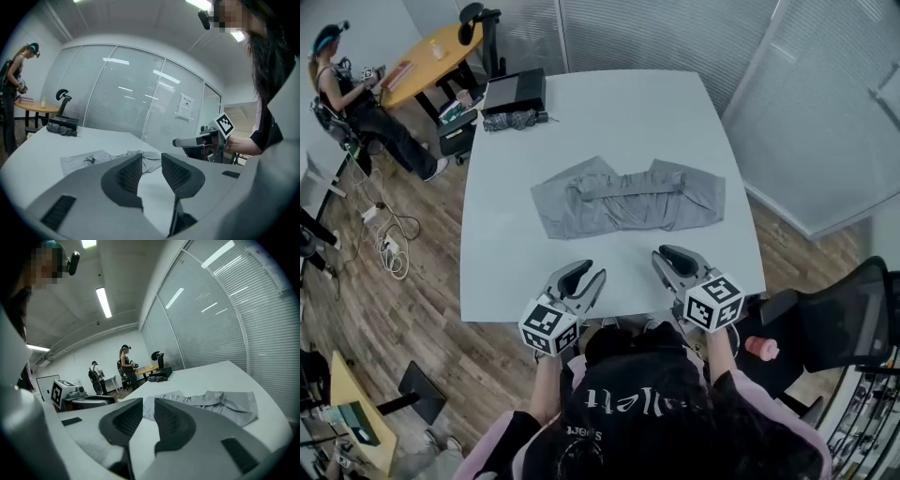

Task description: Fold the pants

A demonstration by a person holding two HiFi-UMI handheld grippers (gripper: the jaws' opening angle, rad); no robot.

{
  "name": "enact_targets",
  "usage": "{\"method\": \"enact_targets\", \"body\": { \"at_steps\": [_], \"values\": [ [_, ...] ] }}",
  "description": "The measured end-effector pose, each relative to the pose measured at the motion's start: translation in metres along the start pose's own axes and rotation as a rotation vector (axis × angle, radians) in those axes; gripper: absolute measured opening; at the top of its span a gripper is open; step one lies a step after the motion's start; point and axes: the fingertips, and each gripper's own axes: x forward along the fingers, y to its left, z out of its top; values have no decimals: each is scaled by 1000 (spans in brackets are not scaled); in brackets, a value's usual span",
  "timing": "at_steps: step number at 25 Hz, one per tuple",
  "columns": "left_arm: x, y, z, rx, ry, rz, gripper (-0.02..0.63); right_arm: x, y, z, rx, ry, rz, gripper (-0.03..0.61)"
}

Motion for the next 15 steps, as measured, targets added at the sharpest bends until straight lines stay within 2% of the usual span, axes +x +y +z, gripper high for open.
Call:
{"method": "enact_targets", "body": {
  "at_steps": [8, 15],
  "values": [
    [-2, -27, 6, 5, -31, 26, 145, -22, 11, 1, -24, -13, 59, 51],
    [-6, -79, 2, 14, -51, 68, 135, -67, 17, -13, -48, 0, 120, 37]
  ]
}}
